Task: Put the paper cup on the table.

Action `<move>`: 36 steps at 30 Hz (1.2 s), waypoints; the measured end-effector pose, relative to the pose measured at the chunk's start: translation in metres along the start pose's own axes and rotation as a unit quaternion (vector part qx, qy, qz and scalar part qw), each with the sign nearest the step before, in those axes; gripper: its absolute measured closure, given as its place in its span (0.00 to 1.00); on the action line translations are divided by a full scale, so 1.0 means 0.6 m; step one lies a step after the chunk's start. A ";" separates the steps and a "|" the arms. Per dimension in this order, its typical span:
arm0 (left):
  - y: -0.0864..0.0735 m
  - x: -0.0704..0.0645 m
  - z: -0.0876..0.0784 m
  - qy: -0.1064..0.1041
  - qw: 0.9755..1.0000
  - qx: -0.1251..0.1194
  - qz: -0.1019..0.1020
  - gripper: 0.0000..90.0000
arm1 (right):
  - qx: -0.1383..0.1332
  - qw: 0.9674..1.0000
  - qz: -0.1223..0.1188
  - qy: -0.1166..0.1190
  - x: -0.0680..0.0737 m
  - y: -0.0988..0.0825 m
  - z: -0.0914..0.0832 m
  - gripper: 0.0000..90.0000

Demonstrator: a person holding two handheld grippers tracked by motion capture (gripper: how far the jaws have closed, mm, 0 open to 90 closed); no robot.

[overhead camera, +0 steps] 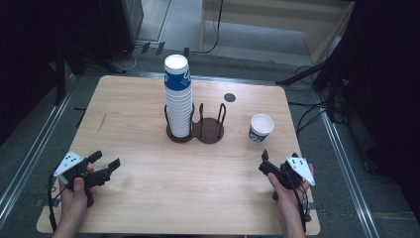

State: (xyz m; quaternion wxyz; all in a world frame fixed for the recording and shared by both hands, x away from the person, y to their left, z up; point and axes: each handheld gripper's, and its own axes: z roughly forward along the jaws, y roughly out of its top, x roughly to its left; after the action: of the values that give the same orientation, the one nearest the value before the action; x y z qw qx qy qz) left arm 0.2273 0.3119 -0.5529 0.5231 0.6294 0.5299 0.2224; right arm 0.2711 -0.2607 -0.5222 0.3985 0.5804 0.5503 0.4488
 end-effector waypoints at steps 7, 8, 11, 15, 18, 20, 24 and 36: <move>0.000 -0.001 0.000 0.001 1.000 0.000 0.002 0.17 | 0.000 1.000 0.000 -0.004 -0.020 -0.009 -0.019 0.00; 0.000 -0.001 0.000 0.001 1.000 0.000 0.001 0.17 | -0.001 1.000 0.000 -0.002 -0.023 -0.010 -0.022 0.00; 0.000 -0.001 0.000 0.001 1.000 0.002 0.002 0.17 | -0.002 1.000 0.001 0.000 -0.034 -0.013 -0.028 0.00; 0.000 -0.001 0.000 0.001 1.000 0.003 0.002 0.17 | -0.001 1.000 -0.004 -0.004 -0.049 -0.017 -0.036 0.00; -0.001 -0.001 -0.001 0.001 1.000 0.001 0.003 0.17 | 0.000 1.000 -0.004 -0.009 -0.060 -0.023 -0.042 0.00; -0.001 -0.001 -0.001 0.001 1.000 0.001 0.002 0.17 | 0.002 1.000 -0.007 -0.012 -0.067 -0.028 -0.046 0.00; -0.001 -0.001 -0.001 0.001 1.000 0.000 0.001 0.17 | 0.005 1.000 -0.003 -0.014 -0.079 -0.034 -0.056 0.00; -0.001 -0.002 -0.002 0.001 1.000 0.003 0.002 0.17 | 0.009 1.000 0.000 -0.020 -0.108 -0.046 -0.084 0.00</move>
State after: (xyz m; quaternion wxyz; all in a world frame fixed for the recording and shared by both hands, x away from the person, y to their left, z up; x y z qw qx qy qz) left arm 0.2257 0.3111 -0.5528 0.5202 0.6317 0.5297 0.2230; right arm 0.2157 -0.3244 -0.5397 0.4048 0.5928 0.5462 0.4317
